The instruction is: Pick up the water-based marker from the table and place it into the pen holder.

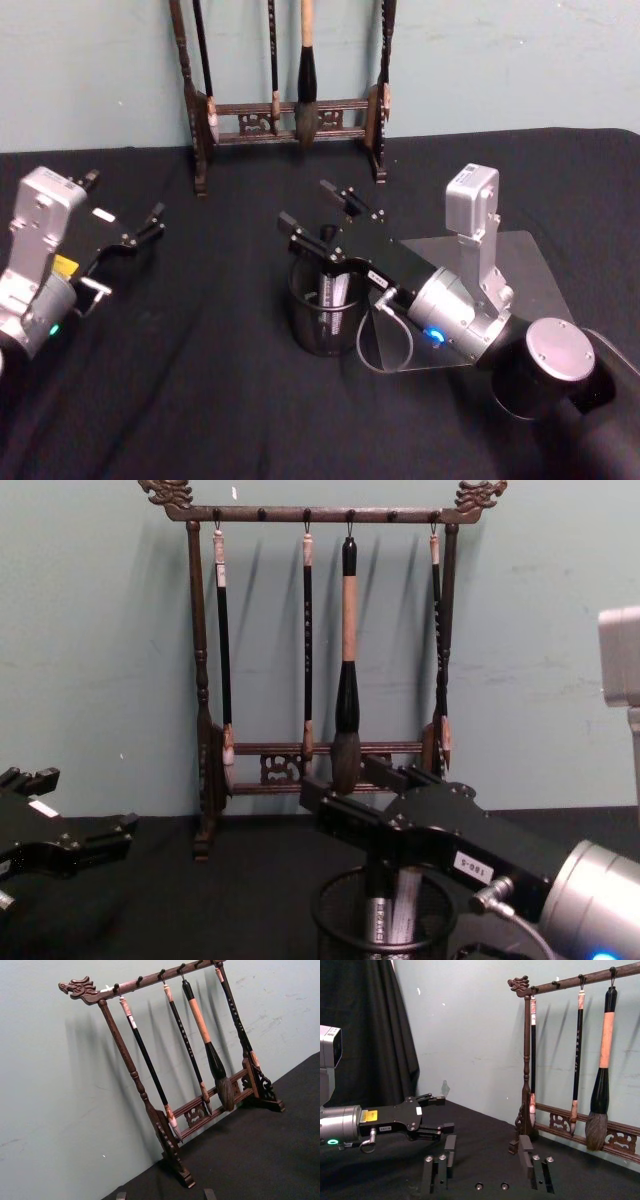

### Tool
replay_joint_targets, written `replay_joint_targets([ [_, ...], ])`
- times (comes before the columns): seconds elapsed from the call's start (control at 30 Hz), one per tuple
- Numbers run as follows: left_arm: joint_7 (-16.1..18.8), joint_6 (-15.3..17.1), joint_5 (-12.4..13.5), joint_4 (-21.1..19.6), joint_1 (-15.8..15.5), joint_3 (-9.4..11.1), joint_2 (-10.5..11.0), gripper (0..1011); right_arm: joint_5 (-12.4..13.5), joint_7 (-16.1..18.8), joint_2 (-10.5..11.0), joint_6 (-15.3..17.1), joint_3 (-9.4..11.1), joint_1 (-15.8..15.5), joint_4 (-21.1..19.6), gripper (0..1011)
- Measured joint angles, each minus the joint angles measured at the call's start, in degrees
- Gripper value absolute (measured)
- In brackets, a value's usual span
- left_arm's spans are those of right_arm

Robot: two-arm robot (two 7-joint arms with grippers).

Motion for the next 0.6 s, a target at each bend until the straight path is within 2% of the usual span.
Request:
replay_joint_targets([
  [0.07,0.0,0.0,0.0,0.0,0.0,0.0,0.0,1001,0.01,0.01,0.0,0.0,0.0,0.0,0.0,857],
  [0.1,0.0,0.0,0.0,0.0,0.0,0.0,0.0,1001,0.01,0.01,0.0,0.0,0.0,0.0,0.0,857],
  [0.3,0.0,0.0,0.0,0.0,0.0,0.0,0.0,1001,0.34,0.27,0.18,-0.16,0.34,0.01,-0.78,1002],
  [0.43,0.0,0.0,0.0,0.0,0.0,0.0,0.0,1001,0.69,0.21,0.67,-0.79,1.22,0.06,-2.51,1002],
  [0.6,0.0,0.0,0.0,0.0,0.0,0.0,0.0,1001,0.61,-1.78,1.73,-1.98,3.58,-0.25,-5.89,1002],
])
